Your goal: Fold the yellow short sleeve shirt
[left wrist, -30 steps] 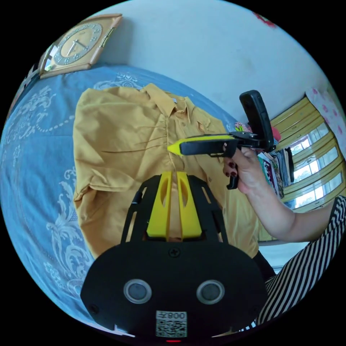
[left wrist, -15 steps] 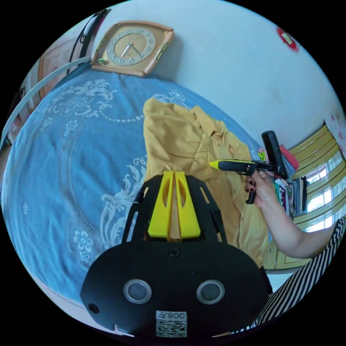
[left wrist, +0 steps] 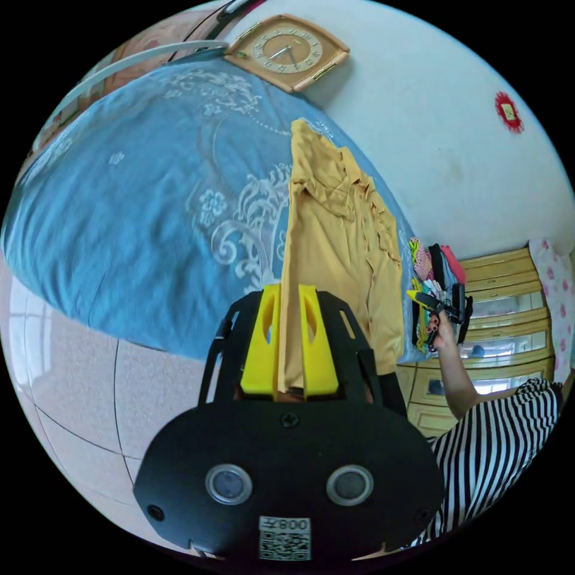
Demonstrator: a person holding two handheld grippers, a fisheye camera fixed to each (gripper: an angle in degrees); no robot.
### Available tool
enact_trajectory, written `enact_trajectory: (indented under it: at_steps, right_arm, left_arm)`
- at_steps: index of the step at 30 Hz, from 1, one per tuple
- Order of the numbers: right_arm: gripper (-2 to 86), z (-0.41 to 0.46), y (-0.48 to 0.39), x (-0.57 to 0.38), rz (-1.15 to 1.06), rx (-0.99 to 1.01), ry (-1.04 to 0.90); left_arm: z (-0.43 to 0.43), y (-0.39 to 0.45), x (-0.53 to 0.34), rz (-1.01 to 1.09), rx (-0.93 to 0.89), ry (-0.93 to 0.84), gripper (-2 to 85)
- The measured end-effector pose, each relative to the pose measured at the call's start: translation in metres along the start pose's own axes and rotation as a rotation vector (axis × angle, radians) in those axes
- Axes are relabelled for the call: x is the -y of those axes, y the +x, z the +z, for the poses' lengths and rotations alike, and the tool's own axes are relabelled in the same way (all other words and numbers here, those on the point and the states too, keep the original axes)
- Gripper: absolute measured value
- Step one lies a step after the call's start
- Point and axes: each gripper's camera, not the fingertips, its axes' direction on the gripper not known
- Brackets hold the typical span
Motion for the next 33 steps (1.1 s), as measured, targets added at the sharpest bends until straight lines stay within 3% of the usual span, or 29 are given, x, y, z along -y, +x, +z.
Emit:
enact_trajectory:
  at_steps: [17,22,33]
  right_arm:
    - [7.0,0.004,0.137,-0.247,0.416,0.106,0.135]
    - [7.6,0.020,0.153,-0.260,0.419,0.096,0.132]
    - [8.4,0.056,0.149,-0.237,0.342,-0.164,0.038]
  left_arm:
    - [-0.029,-0.077,-0.101,-0.188,-0.235,-0.109,10.0]
    - [-0.026,-0.089,-0.108,-0.226,-0.232,-0.125,10.5]
    - [-0.016,-0.101,-0.104,-0.235,-0.167,-0.176,11.0]
